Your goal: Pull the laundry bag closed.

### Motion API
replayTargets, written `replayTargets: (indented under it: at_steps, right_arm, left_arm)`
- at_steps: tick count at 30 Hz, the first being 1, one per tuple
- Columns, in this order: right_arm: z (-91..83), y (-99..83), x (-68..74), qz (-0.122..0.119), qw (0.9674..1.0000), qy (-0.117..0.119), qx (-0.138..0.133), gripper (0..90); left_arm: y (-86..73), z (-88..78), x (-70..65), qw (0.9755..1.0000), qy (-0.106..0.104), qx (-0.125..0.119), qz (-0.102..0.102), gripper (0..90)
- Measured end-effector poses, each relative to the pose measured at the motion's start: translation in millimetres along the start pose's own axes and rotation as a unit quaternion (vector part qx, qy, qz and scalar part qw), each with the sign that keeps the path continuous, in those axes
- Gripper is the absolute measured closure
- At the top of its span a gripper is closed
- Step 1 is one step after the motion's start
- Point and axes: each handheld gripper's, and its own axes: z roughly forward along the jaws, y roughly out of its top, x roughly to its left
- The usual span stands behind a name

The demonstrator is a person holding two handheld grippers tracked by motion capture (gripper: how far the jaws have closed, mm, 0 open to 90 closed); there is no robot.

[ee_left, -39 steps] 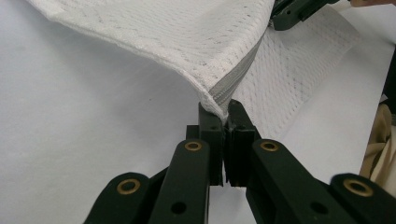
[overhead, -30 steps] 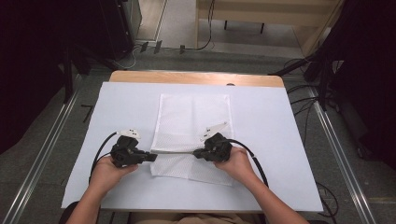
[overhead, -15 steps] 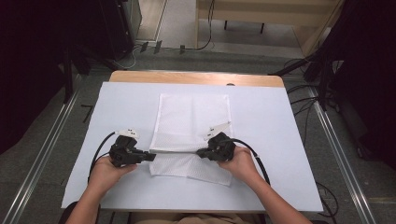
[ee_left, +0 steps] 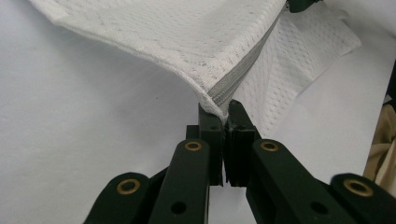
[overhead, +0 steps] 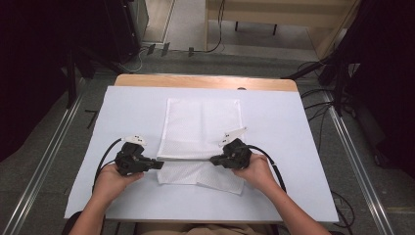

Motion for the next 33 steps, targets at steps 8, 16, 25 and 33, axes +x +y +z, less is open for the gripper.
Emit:
replayTargets:
  at_steps: [8, 16, 25, 33]
  right_arm:
    - [-5.7, -5.3, -2.0, 0.003, 1.0, -0.001, 0.001, 88.0]
    - [-11.6, -9.9, -5.1, 0.011, 0.9999, 0.006, -0.01, 88.0]
    - [-16.5, -15.7, -6.7, 0.014, 0.9999, 0.0, -0.006, 88.0]
    - [-20.6, -20.6, -9.0, 0.019, 0.9998, -0.006, -0.004, 88.0]
  left_arm:
    - [0.0, 0.5, -0.3, 1.0, 0.001, -0.001, -0.001, 88.6]
    - [-0.6, -1.3, 0.9, 1.0, 0.002, -0.004, -0.005, 88.6]
    - [0.1, -0.4, 0.5, 1.0, 0.0, -0.002, 0.0, 88.6]
    - [-0.3, -0.6, 0.8, 1.0, 0.001, -0.005, -0.005, 88.5]
